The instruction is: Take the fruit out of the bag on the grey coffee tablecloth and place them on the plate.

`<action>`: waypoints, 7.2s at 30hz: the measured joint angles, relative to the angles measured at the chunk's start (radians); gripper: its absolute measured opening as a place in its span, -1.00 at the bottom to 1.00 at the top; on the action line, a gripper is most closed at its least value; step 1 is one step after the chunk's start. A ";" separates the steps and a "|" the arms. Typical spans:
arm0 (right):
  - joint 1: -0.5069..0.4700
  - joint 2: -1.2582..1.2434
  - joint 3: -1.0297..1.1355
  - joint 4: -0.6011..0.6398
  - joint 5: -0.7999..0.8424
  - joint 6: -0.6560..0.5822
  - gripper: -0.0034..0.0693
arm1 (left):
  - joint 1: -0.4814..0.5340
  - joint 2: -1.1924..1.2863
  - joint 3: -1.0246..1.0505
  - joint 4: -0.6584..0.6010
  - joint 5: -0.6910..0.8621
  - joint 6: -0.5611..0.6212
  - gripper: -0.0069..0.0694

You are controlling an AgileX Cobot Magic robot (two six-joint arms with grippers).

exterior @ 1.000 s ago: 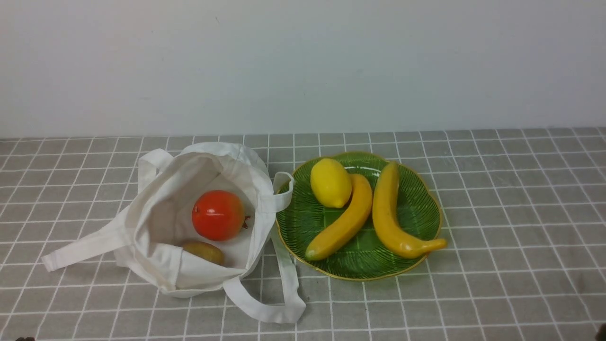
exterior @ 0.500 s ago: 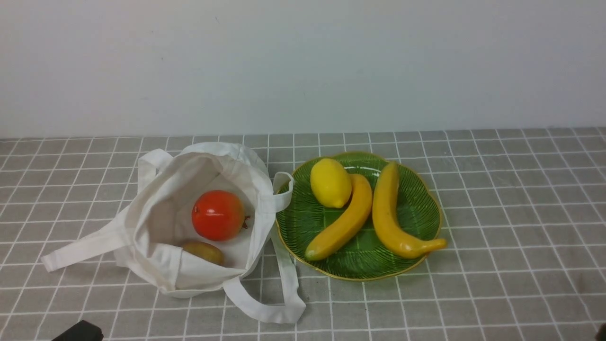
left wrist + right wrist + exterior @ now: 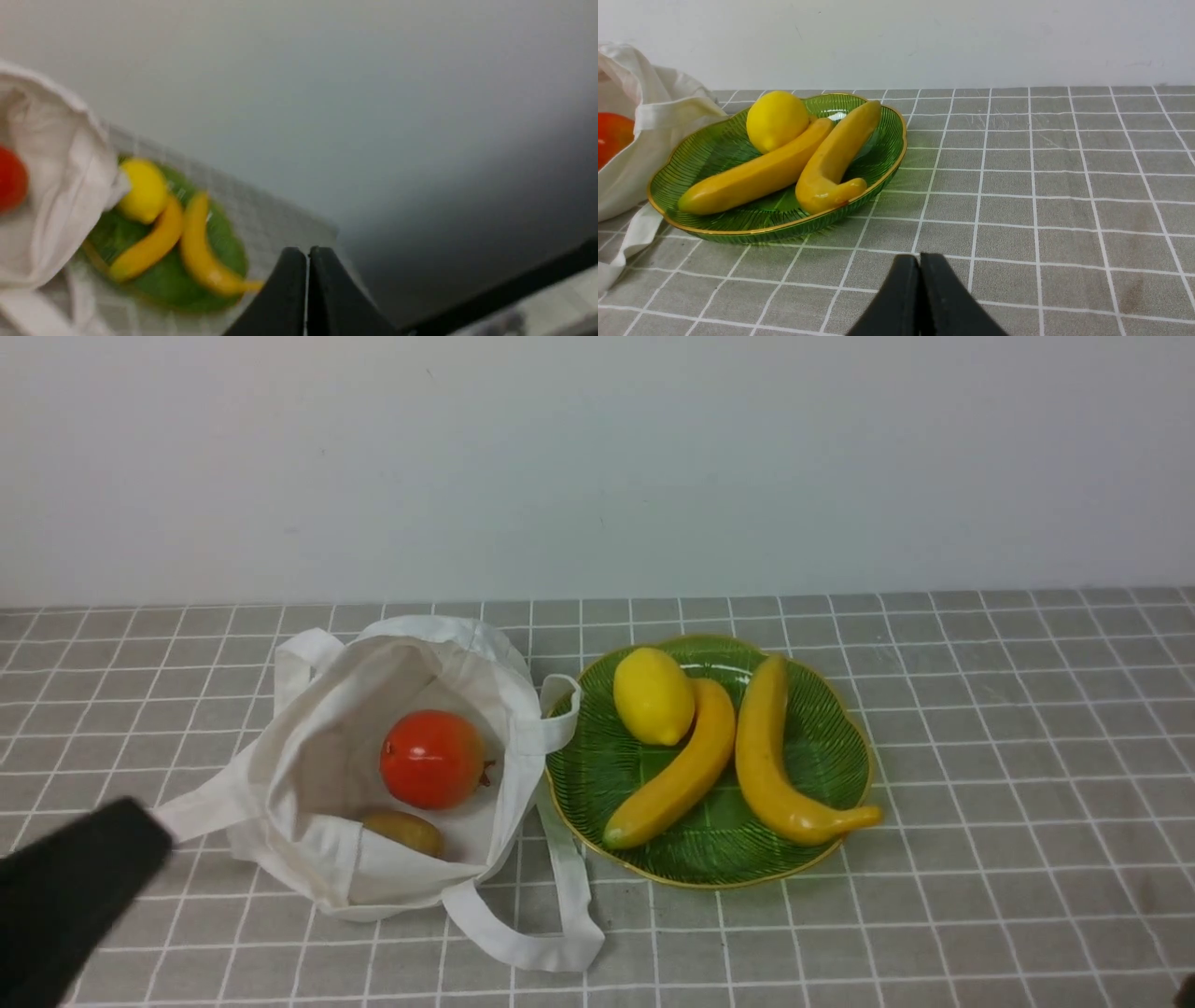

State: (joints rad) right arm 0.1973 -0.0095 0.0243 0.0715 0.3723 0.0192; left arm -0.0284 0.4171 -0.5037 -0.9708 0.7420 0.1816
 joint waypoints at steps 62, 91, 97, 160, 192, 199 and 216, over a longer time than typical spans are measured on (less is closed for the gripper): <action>0.000 0.000 0.000 0.000 0.000 0.000 -0.95 | -0.354 1.562 -0.883 1.175 0.046 -0.287 0.76; 0.000 0.000 0.000 0.000 0.000 0.000 -0.95 | -0.405 1.187 -0.876 0.577 0.371 -0.170 0.74; 0.000 0.000 0.000 0.000 0.000 0.000 -0.95 | -0.407 1.351 -0.912 0.330 0.213 0.019 0.73; 0.000 0.000 0.000 0.000 0.000 0.000 -0.95 | -0.326 0.256 -0.130 0.639 -0.108 0.110 -0.84; 0.000 0.000 0.000 0.000 0.000 0.000 -0.95 | -0.212 -0.218 0.427 0.726 -0.625 0.071 -0.84; 0.000 0.000 0.000 0.000 0.000 0.000 -0.95 | -0.016 -0.374 0.524 0.877 -0.564 -0.104 -0.84; 0.000 0.000 0.000 0.000 0.000 0.000 -0.95 | -0.027 -0.428 0.532 0.971 -0.369 -0.227 -0.84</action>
State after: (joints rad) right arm 0.1973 -0.0095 0.0243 0.0715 0.3723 0.0192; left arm -0.0551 -0.0105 0.0287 0.0000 0.3735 -0.0451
